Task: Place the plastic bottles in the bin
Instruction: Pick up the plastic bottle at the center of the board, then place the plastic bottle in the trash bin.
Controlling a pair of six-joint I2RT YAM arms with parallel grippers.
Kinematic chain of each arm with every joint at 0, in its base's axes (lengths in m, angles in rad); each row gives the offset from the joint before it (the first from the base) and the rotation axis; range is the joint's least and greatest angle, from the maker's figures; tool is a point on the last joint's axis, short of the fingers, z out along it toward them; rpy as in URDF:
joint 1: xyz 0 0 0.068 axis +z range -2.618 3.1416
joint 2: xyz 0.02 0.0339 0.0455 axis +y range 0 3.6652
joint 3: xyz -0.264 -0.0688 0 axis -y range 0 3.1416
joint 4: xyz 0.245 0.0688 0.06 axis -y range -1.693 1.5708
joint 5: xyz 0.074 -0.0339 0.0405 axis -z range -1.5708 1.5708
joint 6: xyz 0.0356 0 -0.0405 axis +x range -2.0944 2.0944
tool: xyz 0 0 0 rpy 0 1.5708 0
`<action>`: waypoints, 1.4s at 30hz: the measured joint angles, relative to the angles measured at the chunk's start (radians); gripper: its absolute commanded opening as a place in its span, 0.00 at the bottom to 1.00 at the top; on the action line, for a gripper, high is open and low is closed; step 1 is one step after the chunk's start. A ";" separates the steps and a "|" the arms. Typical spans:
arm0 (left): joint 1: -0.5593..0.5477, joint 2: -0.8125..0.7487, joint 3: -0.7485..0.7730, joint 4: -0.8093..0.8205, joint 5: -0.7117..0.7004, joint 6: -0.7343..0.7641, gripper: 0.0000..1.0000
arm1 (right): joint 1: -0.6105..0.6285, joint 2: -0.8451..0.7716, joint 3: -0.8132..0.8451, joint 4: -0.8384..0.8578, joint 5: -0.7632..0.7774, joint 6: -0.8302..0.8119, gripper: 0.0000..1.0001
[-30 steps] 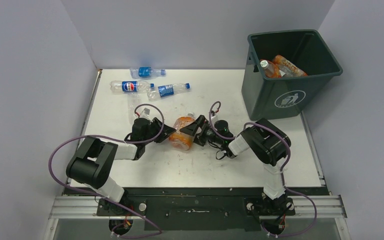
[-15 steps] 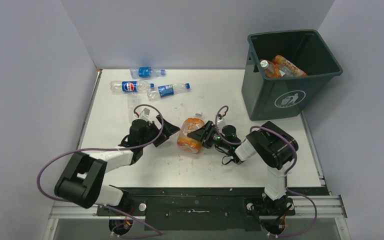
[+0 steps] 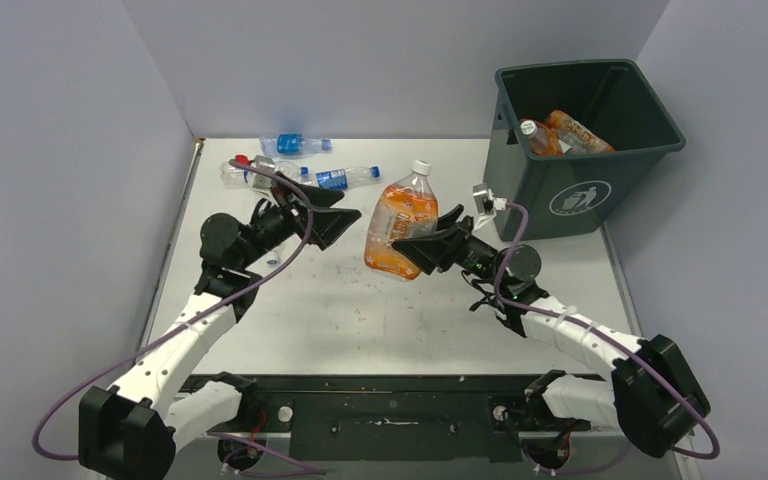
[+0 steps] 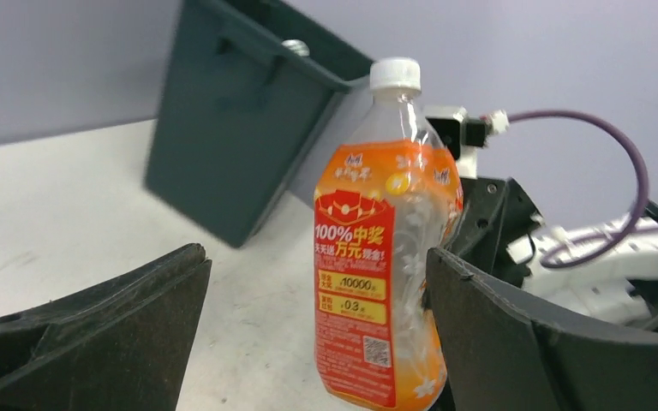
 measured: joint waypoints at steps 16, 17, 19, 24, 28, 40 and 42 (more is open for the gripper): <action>-0.085 0.111 -0.146 0.736 0.315 -0.328 0.96 | 0.084 -0.124 0.039 -0.029 0.000 -0.137 0.36; -0.090 0.105 -0.146 0.733 0.315 -0.320 0.96 | 0.091 -0.134 0.042 -0.042 0.006 -0.156 0.36; -0.100 0.084 -0.146 0.701 0.313 -0.279 0.99 | 0.106 -0.150 0.045 -0.064 0.018 -0.187 0.36; -0.131 0.041 -0.143 0.544 0.296 -0.135 0.85 | 0.142 -0.157 0.058 -0.106 0.047 -0.241 0.36; -0.195 0.045 -0.141 0.400 0.329 -0.074 0.84 | 0.196 -0.151 0.079 -0.142 0.070 -0.275 0.36; -0.218 0.034 -0.130 0.241 0.349 -0.006 0.36 | 0.244 -0.202 0.099 -0.288 0.140 -0.357 0.91; -0.217 0.026 -0.130 0.241 0.347 0.004 0.34 | 0.242 -0.226 0.121 -0.339 0.161 -0.373 0.90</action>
